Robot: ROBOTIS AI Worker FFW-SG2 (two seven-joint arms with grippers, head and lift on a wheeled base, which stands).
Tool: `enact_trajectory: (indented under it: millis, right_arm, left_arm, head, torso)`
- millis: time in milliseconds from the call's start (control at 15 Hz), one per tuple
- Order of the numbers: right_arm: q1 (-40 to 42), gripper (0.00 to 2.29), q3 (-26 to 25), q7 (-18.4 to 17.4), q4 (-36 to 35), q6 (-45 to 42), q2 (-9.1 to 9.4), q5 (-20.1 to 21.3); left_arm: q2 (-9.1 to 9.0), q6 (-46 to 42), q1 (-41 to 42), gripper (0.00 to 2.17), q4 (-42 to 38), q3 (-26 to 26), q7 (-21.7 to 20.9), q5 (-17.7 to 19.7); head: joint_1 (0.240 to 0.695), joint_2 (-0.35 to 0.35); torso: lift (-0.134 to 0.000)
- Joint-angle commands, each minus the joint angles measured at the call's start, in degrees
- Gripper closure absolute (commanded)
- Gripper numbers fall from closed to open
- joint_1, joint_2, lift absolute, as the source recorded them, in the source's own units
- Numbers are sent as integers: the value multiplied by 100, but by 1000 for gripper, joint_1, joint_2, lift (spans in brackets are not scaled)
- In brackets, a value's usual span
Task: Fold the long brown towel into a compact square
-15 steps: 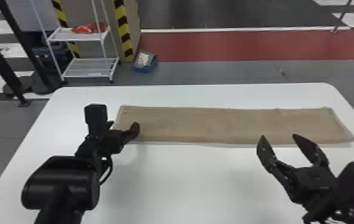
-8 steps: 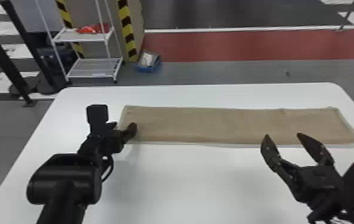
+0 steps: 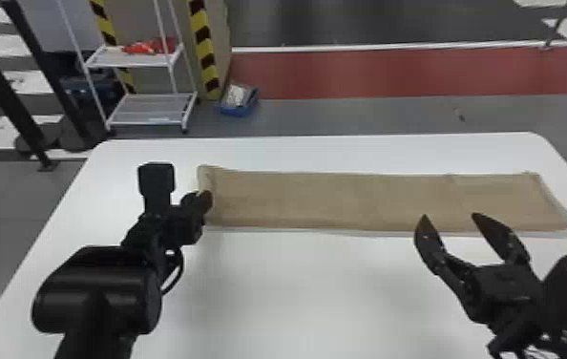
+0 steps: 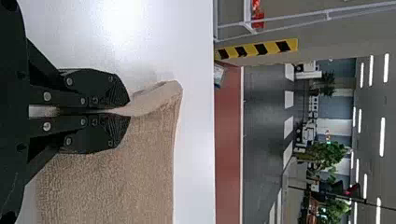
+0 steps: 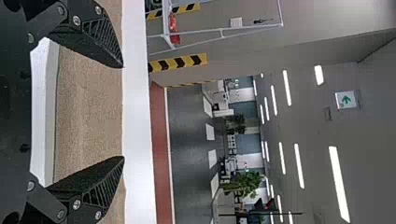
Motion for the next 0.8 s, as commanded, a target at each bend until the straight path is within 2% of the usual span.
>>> enact_trajectory:
  millis: [0, 333, 533, 667, 733]
  right_arm:
    - [42, 211, -25, 0, -38, -7, 0, -14]
    - [77, 211, -95, 0, -82, -25, -79, -128]
    - [86, 208, -174, -53, -82, -43, -290, -278]
    - [112, 208, -297, -158, -91, -25, -387, -375]
    - [112, 208, -411, -158, -47, -43, -466, -524]
  left_arm:
    - [-2, 238, 113, 2138, -481, 21, 51, -6]
    - [33, 1486, 201, 2138, -1527, 188, 60, 126]
    - [-99, 2137, 210, 2138, -2107, -182, 359, 293]
    - [-336, 2260, 210, 2138, -2292, -551, 526, 284]
    - [-483, 2260, 201, 2138, -2309, -753, 561, 205]
  head:
    - [695, 65]
    - [695, 69]
    - [695, 58]
    - [695, 31]
    - [695, -16]
  torso:
    - [-123]
    - [-123]
    - [-123]
    - [-123]
    - [-123]
